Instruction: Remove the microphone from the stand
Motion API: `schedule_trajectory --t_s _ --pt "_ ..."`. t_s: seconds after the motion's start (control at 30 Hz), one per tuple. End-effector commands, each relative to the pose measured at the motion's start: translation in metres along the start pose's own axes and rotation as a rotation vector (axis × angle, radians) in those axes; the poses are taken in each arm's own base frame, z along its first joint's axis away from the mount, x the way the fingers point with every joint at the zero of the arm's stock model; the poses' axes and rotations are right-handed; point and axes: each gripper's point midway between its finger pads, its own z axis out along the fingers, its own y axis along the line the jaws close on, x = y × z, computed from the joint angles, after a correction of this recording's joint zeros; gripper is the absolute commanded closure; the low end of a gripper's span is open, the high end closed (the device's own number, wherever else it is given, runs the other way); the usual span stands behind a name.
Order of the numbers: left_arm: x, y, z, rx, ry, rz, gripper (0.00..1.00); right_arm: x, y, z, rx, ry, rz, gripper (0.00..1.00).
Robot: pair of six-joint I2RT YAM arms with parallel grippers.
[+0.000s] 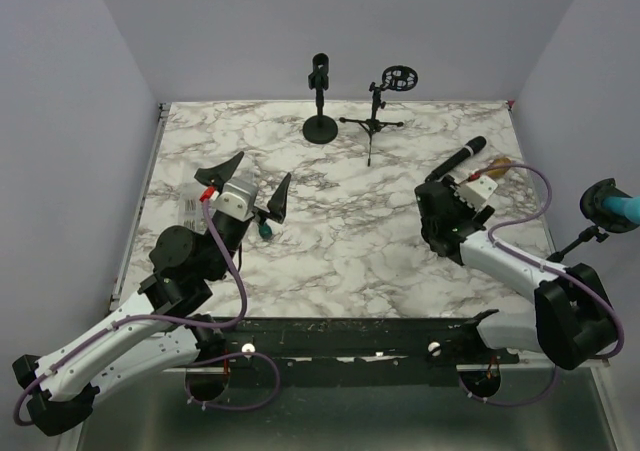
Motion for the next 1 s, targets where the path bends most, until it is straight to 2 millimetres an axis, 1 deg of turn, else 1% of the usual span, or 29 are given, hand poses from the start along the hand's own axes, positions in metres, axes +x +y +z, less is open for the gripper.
schedule_trajectory --t_s 0.0,0.03,0.07,0.1,0.17,0.23,0.3,0.37,0.4,0.43,0.5,0.67,0.73,0.8,0.87,0.97 --pt "-0.014 -0.001 -0.002 0.018 -0.031 -0.033 0.06 -0.036 -0.07 -0.007 0.355 -0.208 -0.002 0.11" --pt "-0.015 -0.002 -0.003 0.022 -0.033 -0.035 0.06 -0.038 -0.079 -0.008 0.394 -0.222 -0.028 0.11" --pt "-0.015 -0.003 -0.003 0.024 -0.033 -0.036 0.06 -0.042 -0.086 -0.009 0.426 -0.238 -0.035 0.03" --pt "-0.015 -0.004 -0.003 0.026 -0.034 -0.037 0.06 -0.045 -0.096 -0.011 0.458 -0.257 -0.044 0.0" --pt "-0.015 -0.006 -0.003 0.031 -0.034 -0.039 0.06 -0.05 -0.114 -0.016 0.502 -0.297 -0.044 0.0" --pt "-0.016 -0.008 -0.004 0.041 -0.035 -0.04 0.06 -0.055 -0.126 -0.018 0.518 -0.338 -0.09 0.0" --pt "-0.017 -0.009 -0.005 0.043 -0.038 -0.043 0.06 -0.048 -0.133 -0.012 0.555 -0.324 -0.208 0.0" --pt "-0.018 -0.009 -0.006 0.042 -0.044 -0.042 0.06 -0.038 -0.154 -0.009 0.624 -0.296 -0.192 0.0" --pt "-0.019 -0.009 -0.007 0.042 -0.047 -0.042 0.06 -0.036 -0.163 -0.009 0.65 -0.295 -0.164 0.0" --pt "-0.019 -0.009 -0.007 0.042 -0.049 -0.039 0.06 -0.04 -0.168 -0.011 0.657 -0.305 -0.151 0.0" --pt "-0.019 -0.009 -0.007 0.037 -0.051 -0.038 0.06 -0.053 -0.173 -0.014 0.642 -0.353 -0.139 0.0" --pt "-0.021 -0.014 -0.008 0.058 -0.056 -0.047 0.06 -0.079 -0.198 -0.017 0.736 -0.397 -0.065 0.0" --pt "-0.021 -0.016 -0.008 0.062 -0.053 -0.046 0.06 -0.091 -0.2 -0.015 0.762 -0.414 -0.068 0.0" --pt "-0.022 -0.016 -0.009 0.065 -0.057 -0.048 0.06 -0.103 -0.199 -0.014 0.767 -0.435 -0.087 0.0" --pt "-0.024 -0.017 -0.01 0.07 -0.062 -0.053 0.06 -0.111 -0.2 -0.015 0.764 -0.47 -0.089 0.0" --pt "-0.026 -0.015 -0.011 0.066 -0.067 -0.051 0.06 -0.123 -0.209 -0.016 0.8 -0.506 -0.059 0.0"
